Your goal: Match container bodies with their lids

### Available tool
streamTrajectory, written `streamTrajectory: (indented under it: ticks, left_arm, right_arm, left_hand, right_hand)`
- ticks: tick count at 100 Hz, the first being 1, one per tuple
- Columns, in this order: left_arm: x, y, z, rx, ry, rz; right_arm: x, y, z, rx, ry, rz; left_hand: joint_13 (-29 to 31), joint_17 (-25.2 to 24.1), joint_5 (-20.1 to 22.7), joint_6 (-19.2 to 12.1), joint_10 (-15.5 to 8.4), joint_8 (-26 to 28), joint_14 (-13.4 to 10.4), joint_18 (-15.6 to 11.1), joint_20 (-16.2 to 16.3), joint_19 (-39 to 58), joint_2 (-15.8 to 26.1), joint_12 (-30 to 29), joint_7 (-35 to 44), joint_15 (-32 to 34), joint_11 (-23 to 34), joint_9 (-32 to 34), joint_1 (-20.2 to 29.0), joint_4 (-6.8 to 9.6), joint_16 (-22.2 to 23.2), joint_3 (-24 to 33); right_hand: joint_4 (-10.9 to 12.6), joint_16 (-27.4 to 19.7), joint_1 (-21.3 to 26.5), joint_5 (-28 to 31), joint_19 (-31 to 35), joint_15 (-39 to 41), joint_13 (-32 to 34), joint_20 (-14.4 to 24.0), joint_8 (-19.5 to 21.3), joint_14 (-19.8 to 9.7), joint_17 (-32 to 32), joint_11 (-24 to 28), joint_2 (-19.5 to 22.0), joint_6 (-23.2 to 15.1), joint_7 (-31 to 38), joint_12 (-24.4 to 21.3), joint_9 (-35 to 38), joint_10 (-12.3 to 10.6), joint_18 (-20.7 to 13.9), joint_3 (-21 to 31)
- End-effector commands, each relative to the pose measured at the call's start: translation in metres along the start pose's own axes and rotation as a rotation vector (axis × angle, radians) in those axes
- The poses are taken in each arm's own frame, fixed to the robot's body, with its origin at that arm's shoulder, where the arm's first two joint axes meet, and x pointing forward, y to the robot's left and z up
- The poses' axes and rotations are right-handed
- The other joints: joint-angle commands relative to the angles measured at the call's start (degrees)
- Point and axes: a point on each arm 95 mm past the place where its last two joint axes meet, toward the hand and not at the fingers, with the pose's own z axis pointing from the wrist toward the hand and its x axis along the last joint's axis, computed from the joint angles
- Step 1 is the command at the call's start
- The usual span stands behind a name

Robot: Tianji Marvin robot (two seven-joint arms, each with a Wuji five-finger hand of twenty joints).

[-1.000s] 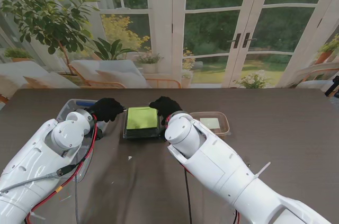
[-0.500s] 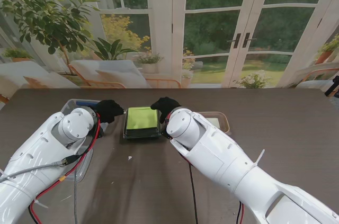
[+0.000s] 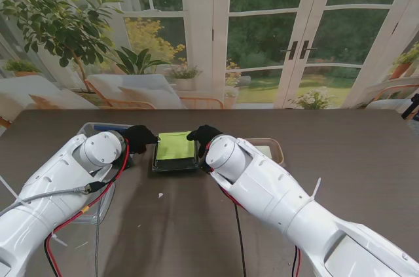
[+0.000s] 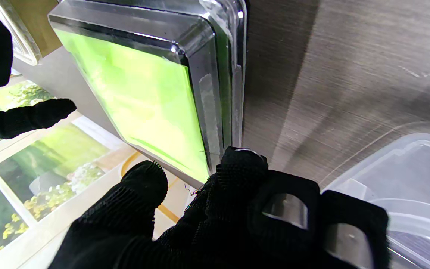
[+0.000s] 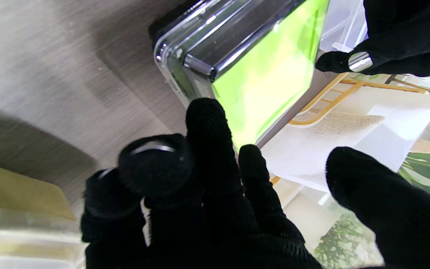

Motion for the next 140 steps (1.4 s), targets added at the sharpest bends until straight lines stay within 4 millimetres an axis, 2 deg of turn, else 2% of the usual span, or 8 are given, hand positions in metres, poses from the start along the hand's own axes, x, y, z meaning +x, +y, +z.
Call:
streamTrajectory:
  ticks: [1,15,33,94,140]
  left_arm:
    - [0.007,0.003,0.003,-0.023,0.016,-0.008]
    - [0.008,0.005,0.003,-0.031,0.014,-0.01]
    - [0.008,0.013,0.003,-0.037,-0.001,-0.019]
    - [0.01,0.015,0.004,-0.061,0.008,-0.038]
    - [0.012,0.012,0.01,-0.084,0.027,-0.035]
  right_arm:
    - [0.0,-0.004,0.001,0.025,-0.009,-0.002]
    - [-0.001,-0.006,0.001,0.037,-0.024,-0.014]
    - [-0.004,-0.009,0.002,0.054,-0.037,-0.023]
    - [-0.007,-0.021,-0.001,0.099,-0.048,-0.016]
    - [-0.008,-0.019,-0.001,0.086,-0.05,0.004]
  left_hand:
    - [1.76,2.65,-1.38,1.08,4.0,-0.47,2.02,-3.84,0.34,14.15,2.34,-0.03,-0.6,5.45,0.37,3.81,0.55,0.66,-0.42,-1.75]
    - [1.77,2.63,-2.31,3.18,3.9,-0.61,1.96,-3.87,0.37,14.06,2.7,-0.12,-0.93,5.52,0.47,3.79,0.62,0.68,-0.34,-2.46]
    - [1.71,2.54,-3.82,5.92,4.3,-0.81,2.78,-2.93,0.32,13.66,2.9,-0.57,-1.36,4.8,-0.13,3.8,1.03,0.78,-0.5,-3.27]
    - [1.71,2.5,-2.93,5.84,4.58,-0.77,3.62,-1.87,0.58,13.05,3.39,-0.77,-0.94,4.43,-0.12,3.79,2.01,0.81,-0.24,-4.87]
    - [1.71,2.46,-2.41,5.34,4.83,-0.72,3.79,-1.19,0.52,12.51,3.71,-0.65,-0.77,4.22,-0.62,3.73,2.47,0.86,-0.15,-5.95]
  right_hand:
    - [1.09,1.28,-1.99,-2.71,3.06,4.07,4.07,-2.84,0.75,1.44,32.0,1.76,-1.78,0.71,1.07,1.1,2.57,-1.38,0.59,-0.26]
    - [1.2,1.8,-2.4,-6.29,3.98,5.14,4.08,-2.59,1.03,0.92,32.17,2.7,-1.33,2.52,2.52,1.31,2.49,-1.92,-0.49,-0.73]
    - [1.21,1.91,-2.6,-8.09,4.27,5.33,4.07,-2.48,1.19,1.06,32.21,3.26,-1.28,3.66,3.67,1.32,2.7,-1.98,-0.58,-0.9]
    - [1.18,1.93,-2.83,-6.97,4.31,5.29,4.06,-2.52,0.63,1.18,32.23,3.11,-0.88,3.57,4.2,0.94,2.87,-1.88,-0.8,-1.58]
    - [1.13,1.87,-2.9,-6.86,4.32,5.22,4.09,-2.54,0.43,0.86,32.23,2.64,-0.68,3.69,3.89,0.78,2.59,-1.89,-0.8,-1.73]
